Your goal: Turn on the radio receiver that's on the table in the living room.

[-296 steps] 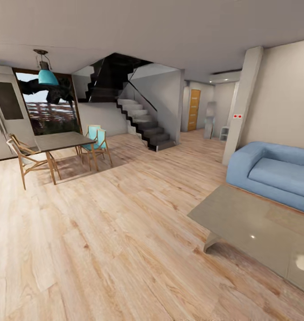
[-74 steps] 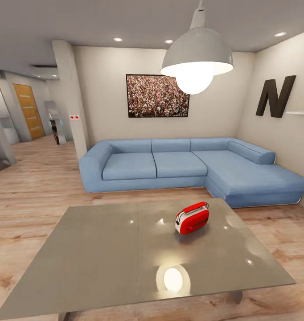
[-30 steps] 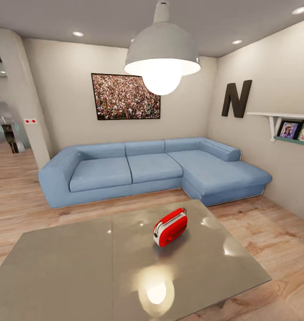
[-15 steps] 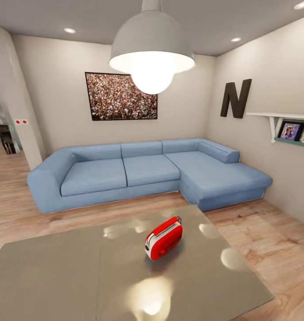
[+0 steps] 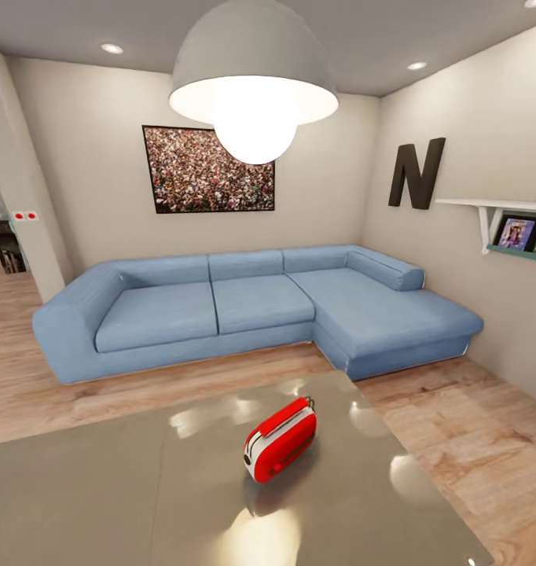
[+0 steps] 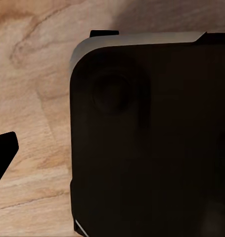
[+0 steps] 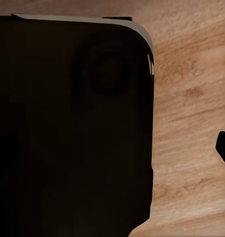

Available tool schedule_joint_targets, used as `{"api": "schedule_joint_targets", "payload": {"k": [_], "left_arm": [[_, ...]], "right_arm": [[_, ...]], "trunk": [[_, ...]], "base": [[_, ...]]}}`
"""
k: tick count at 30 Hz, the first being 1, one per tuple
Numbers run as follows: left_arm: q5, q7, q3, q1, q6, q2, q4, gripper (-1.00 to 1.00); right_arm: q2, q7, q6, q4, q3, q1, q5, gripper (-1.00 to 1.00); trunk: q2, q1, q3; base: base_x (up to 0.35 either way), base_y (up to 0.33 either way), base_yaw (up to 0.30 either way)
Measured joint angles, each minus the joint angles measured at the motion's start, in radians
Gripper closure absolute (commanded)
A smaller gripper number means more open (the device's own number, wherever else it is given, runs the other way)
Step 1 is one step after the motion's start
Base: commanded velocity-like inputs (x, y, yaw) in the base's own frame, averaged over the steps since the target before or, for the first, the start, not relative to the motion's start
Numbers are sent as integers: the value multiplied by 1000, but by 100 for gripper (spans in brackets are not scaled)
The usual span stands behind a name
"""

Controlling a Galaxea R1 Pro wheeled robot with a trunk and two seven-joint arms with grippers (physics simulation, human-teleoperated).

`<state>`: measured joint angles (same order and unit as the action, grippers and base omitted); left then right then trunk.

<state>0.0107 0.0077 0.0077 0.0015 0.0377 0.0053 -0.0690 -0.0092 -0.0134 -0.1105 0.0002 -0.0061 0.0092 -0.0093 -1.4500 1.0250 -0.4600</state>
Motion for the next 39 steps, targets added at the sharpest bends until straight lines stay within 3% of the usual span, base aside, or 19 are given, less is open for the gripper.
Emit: {"api": "schedule_joint_targets", "payload": {"k": [26, 30, 35, 39], "left_arm": [[4, 0, 3, 0, 1, -1, 0, -100], [30, 0, 2, 0, 1, -1, 0, -100], [89, 0, 2, 0, -1, -1, 0, -100], [99, 0, 1, 0, -2, -1, 0, -100]], "right_arm": [[0, 1, -3, 0, 9, 0, 8, -100], [0, 1, -3, 0, 9, 0, 8, -100], [0, 1, -3, 0, 10, 0, 8, -100], [0, 1, -3, 1, 11, 0, 8, -100]], "trunk": [[0, 0, 0], [0, 0, 0], [0, 0, 0], [0, 0, 0]], "base": [[2, 0, 241], [0, -2, 199], [0, -153, 37], [0, -258, 6]]}}
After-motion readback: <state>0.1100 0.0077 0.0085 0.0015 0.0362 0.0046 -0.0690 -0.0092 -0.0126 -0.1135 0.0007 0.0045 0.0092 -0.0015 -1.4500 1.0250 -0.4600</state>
